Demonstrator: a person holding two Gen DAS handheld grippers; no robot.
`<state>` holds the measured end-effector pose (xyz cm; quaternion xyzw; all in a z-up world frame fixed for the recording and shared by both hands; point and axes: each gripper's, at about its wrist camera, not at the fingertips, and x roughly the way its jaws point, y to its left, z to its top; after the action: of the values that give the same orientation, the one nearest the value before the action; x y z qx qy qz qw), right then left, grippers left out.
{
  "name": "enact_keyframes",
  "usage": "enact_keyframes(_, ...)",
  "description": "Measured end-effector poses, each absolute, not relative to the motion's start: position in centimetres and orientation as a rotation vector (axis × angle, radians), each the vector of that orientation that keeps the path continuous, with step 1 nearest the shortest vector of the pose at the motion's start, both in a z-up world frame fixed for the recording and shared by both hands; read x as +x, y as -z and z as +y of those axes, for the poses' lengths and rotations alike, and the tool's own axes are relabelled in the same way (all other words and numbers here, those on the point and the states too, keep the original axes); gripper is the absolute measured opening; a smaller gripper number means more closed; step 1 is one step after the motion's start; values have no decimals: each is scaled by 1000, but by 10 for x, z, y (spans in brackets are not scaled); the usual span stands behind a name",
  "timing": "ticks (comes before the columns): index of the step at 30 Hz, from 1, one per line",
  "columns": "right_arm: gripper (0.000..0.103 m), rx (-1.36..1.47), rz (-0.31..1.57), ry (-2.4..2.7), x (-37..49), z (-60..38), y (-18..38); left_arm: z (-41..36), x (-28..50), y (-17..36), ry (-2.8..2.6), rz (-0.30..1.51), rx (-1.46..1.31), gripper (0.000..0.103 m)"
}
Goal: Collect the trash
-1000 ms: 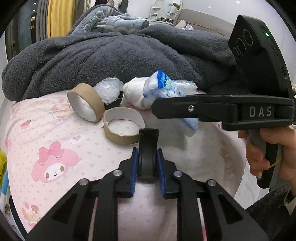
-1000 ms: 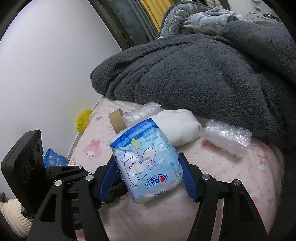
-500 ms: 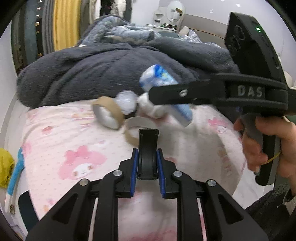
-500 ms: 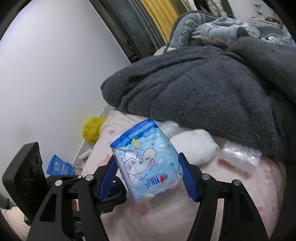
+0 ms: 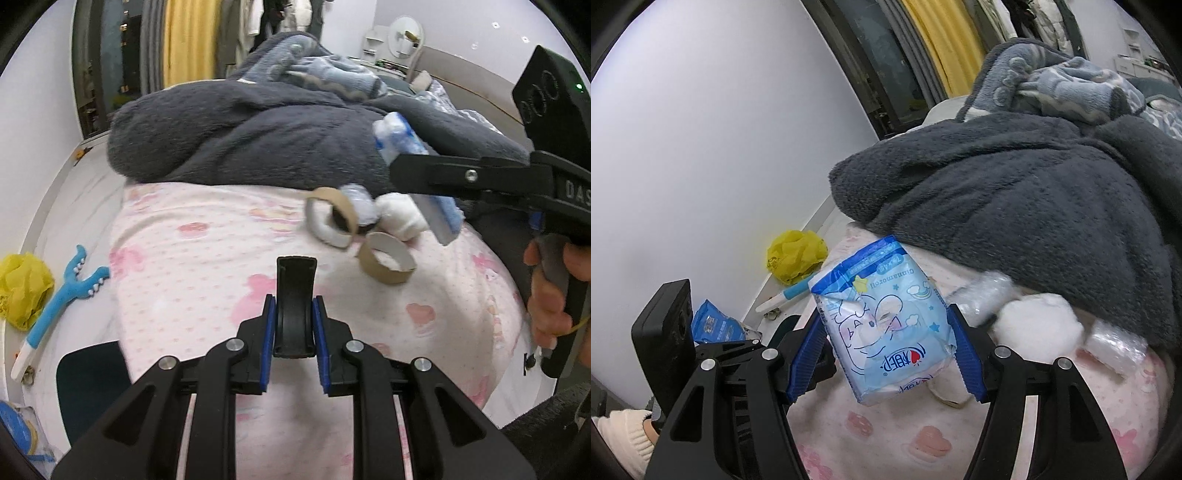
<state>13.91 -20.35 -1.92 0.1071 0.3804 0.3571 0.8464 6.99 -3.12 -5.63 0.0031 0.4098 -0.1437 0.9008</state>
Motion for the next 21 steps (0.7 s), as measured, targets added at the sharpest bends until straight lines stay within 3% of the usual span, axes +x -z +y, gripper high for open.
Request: enact_keyframes(21,66,132,826,-824,137,-131,12,65,72,76,104,904,-125,22)
